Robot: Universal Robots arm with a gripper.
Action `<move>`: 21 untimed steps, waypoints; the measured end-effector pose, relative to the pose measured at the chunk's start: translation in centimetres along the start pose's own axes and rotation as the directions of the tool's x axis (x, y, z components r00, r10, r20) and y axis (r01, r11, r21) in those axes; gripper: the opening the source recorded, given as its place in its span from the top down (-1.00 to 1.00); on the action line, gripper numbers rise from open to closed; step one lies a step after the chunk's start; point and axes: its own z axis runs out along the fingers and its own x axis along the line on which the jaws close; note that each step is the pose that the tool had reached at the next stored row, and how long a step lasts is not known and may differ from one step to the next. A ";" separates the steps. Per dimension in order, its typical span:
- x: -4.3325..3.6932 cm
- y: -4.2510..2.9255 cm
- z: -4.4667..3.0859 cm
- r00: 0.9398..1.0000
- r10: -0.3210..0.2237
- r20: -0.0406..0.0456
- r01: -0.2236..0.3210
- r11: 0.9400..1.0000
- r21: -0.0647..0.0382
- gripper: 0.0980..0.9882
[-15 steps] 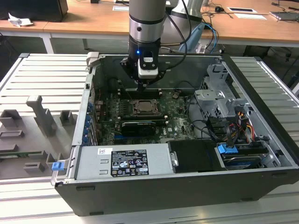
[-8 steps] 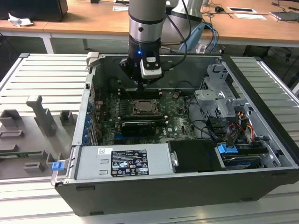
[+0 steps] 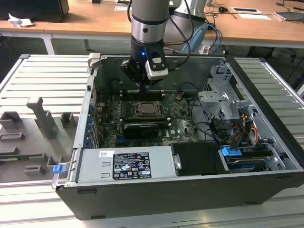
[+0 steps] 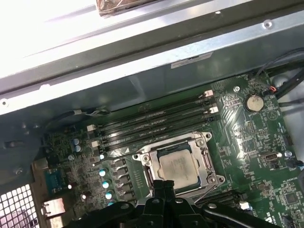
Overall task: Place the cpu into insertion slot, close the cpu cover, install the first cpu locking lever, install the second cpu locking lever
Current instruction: 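Install the first cpu locking lever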
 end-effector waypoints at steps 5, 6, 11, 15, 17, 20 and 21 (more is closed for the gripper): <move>0.00 0.00 0.00 0.996 -0.087 -0.006 0.087 0.996 0.004 0.98; 0.00 0.00 0.00 0.995 -0.103 -0.007 0.103 0.995 0.004 0.98; 0.00 -0.01 0.04 0.984 -0.180 -0.005 0.180 0.984 0.006 0.98; 0.22 -0.07 0.13 0.982 -0.187 0.032 0.187 0.982 0.005 0.98; 0.48 -0.15 0.25 0.981 -0.190 0.037 0.190 0.982 0.005 0.98; 1.01 -0.31 0.37 0.980 -0.194 0.038 0.194 0.981 0.003 0.98; 1.14 -0.35 0.38 0.980 -0.195 0.038 0.195 0.981 0.002 0.98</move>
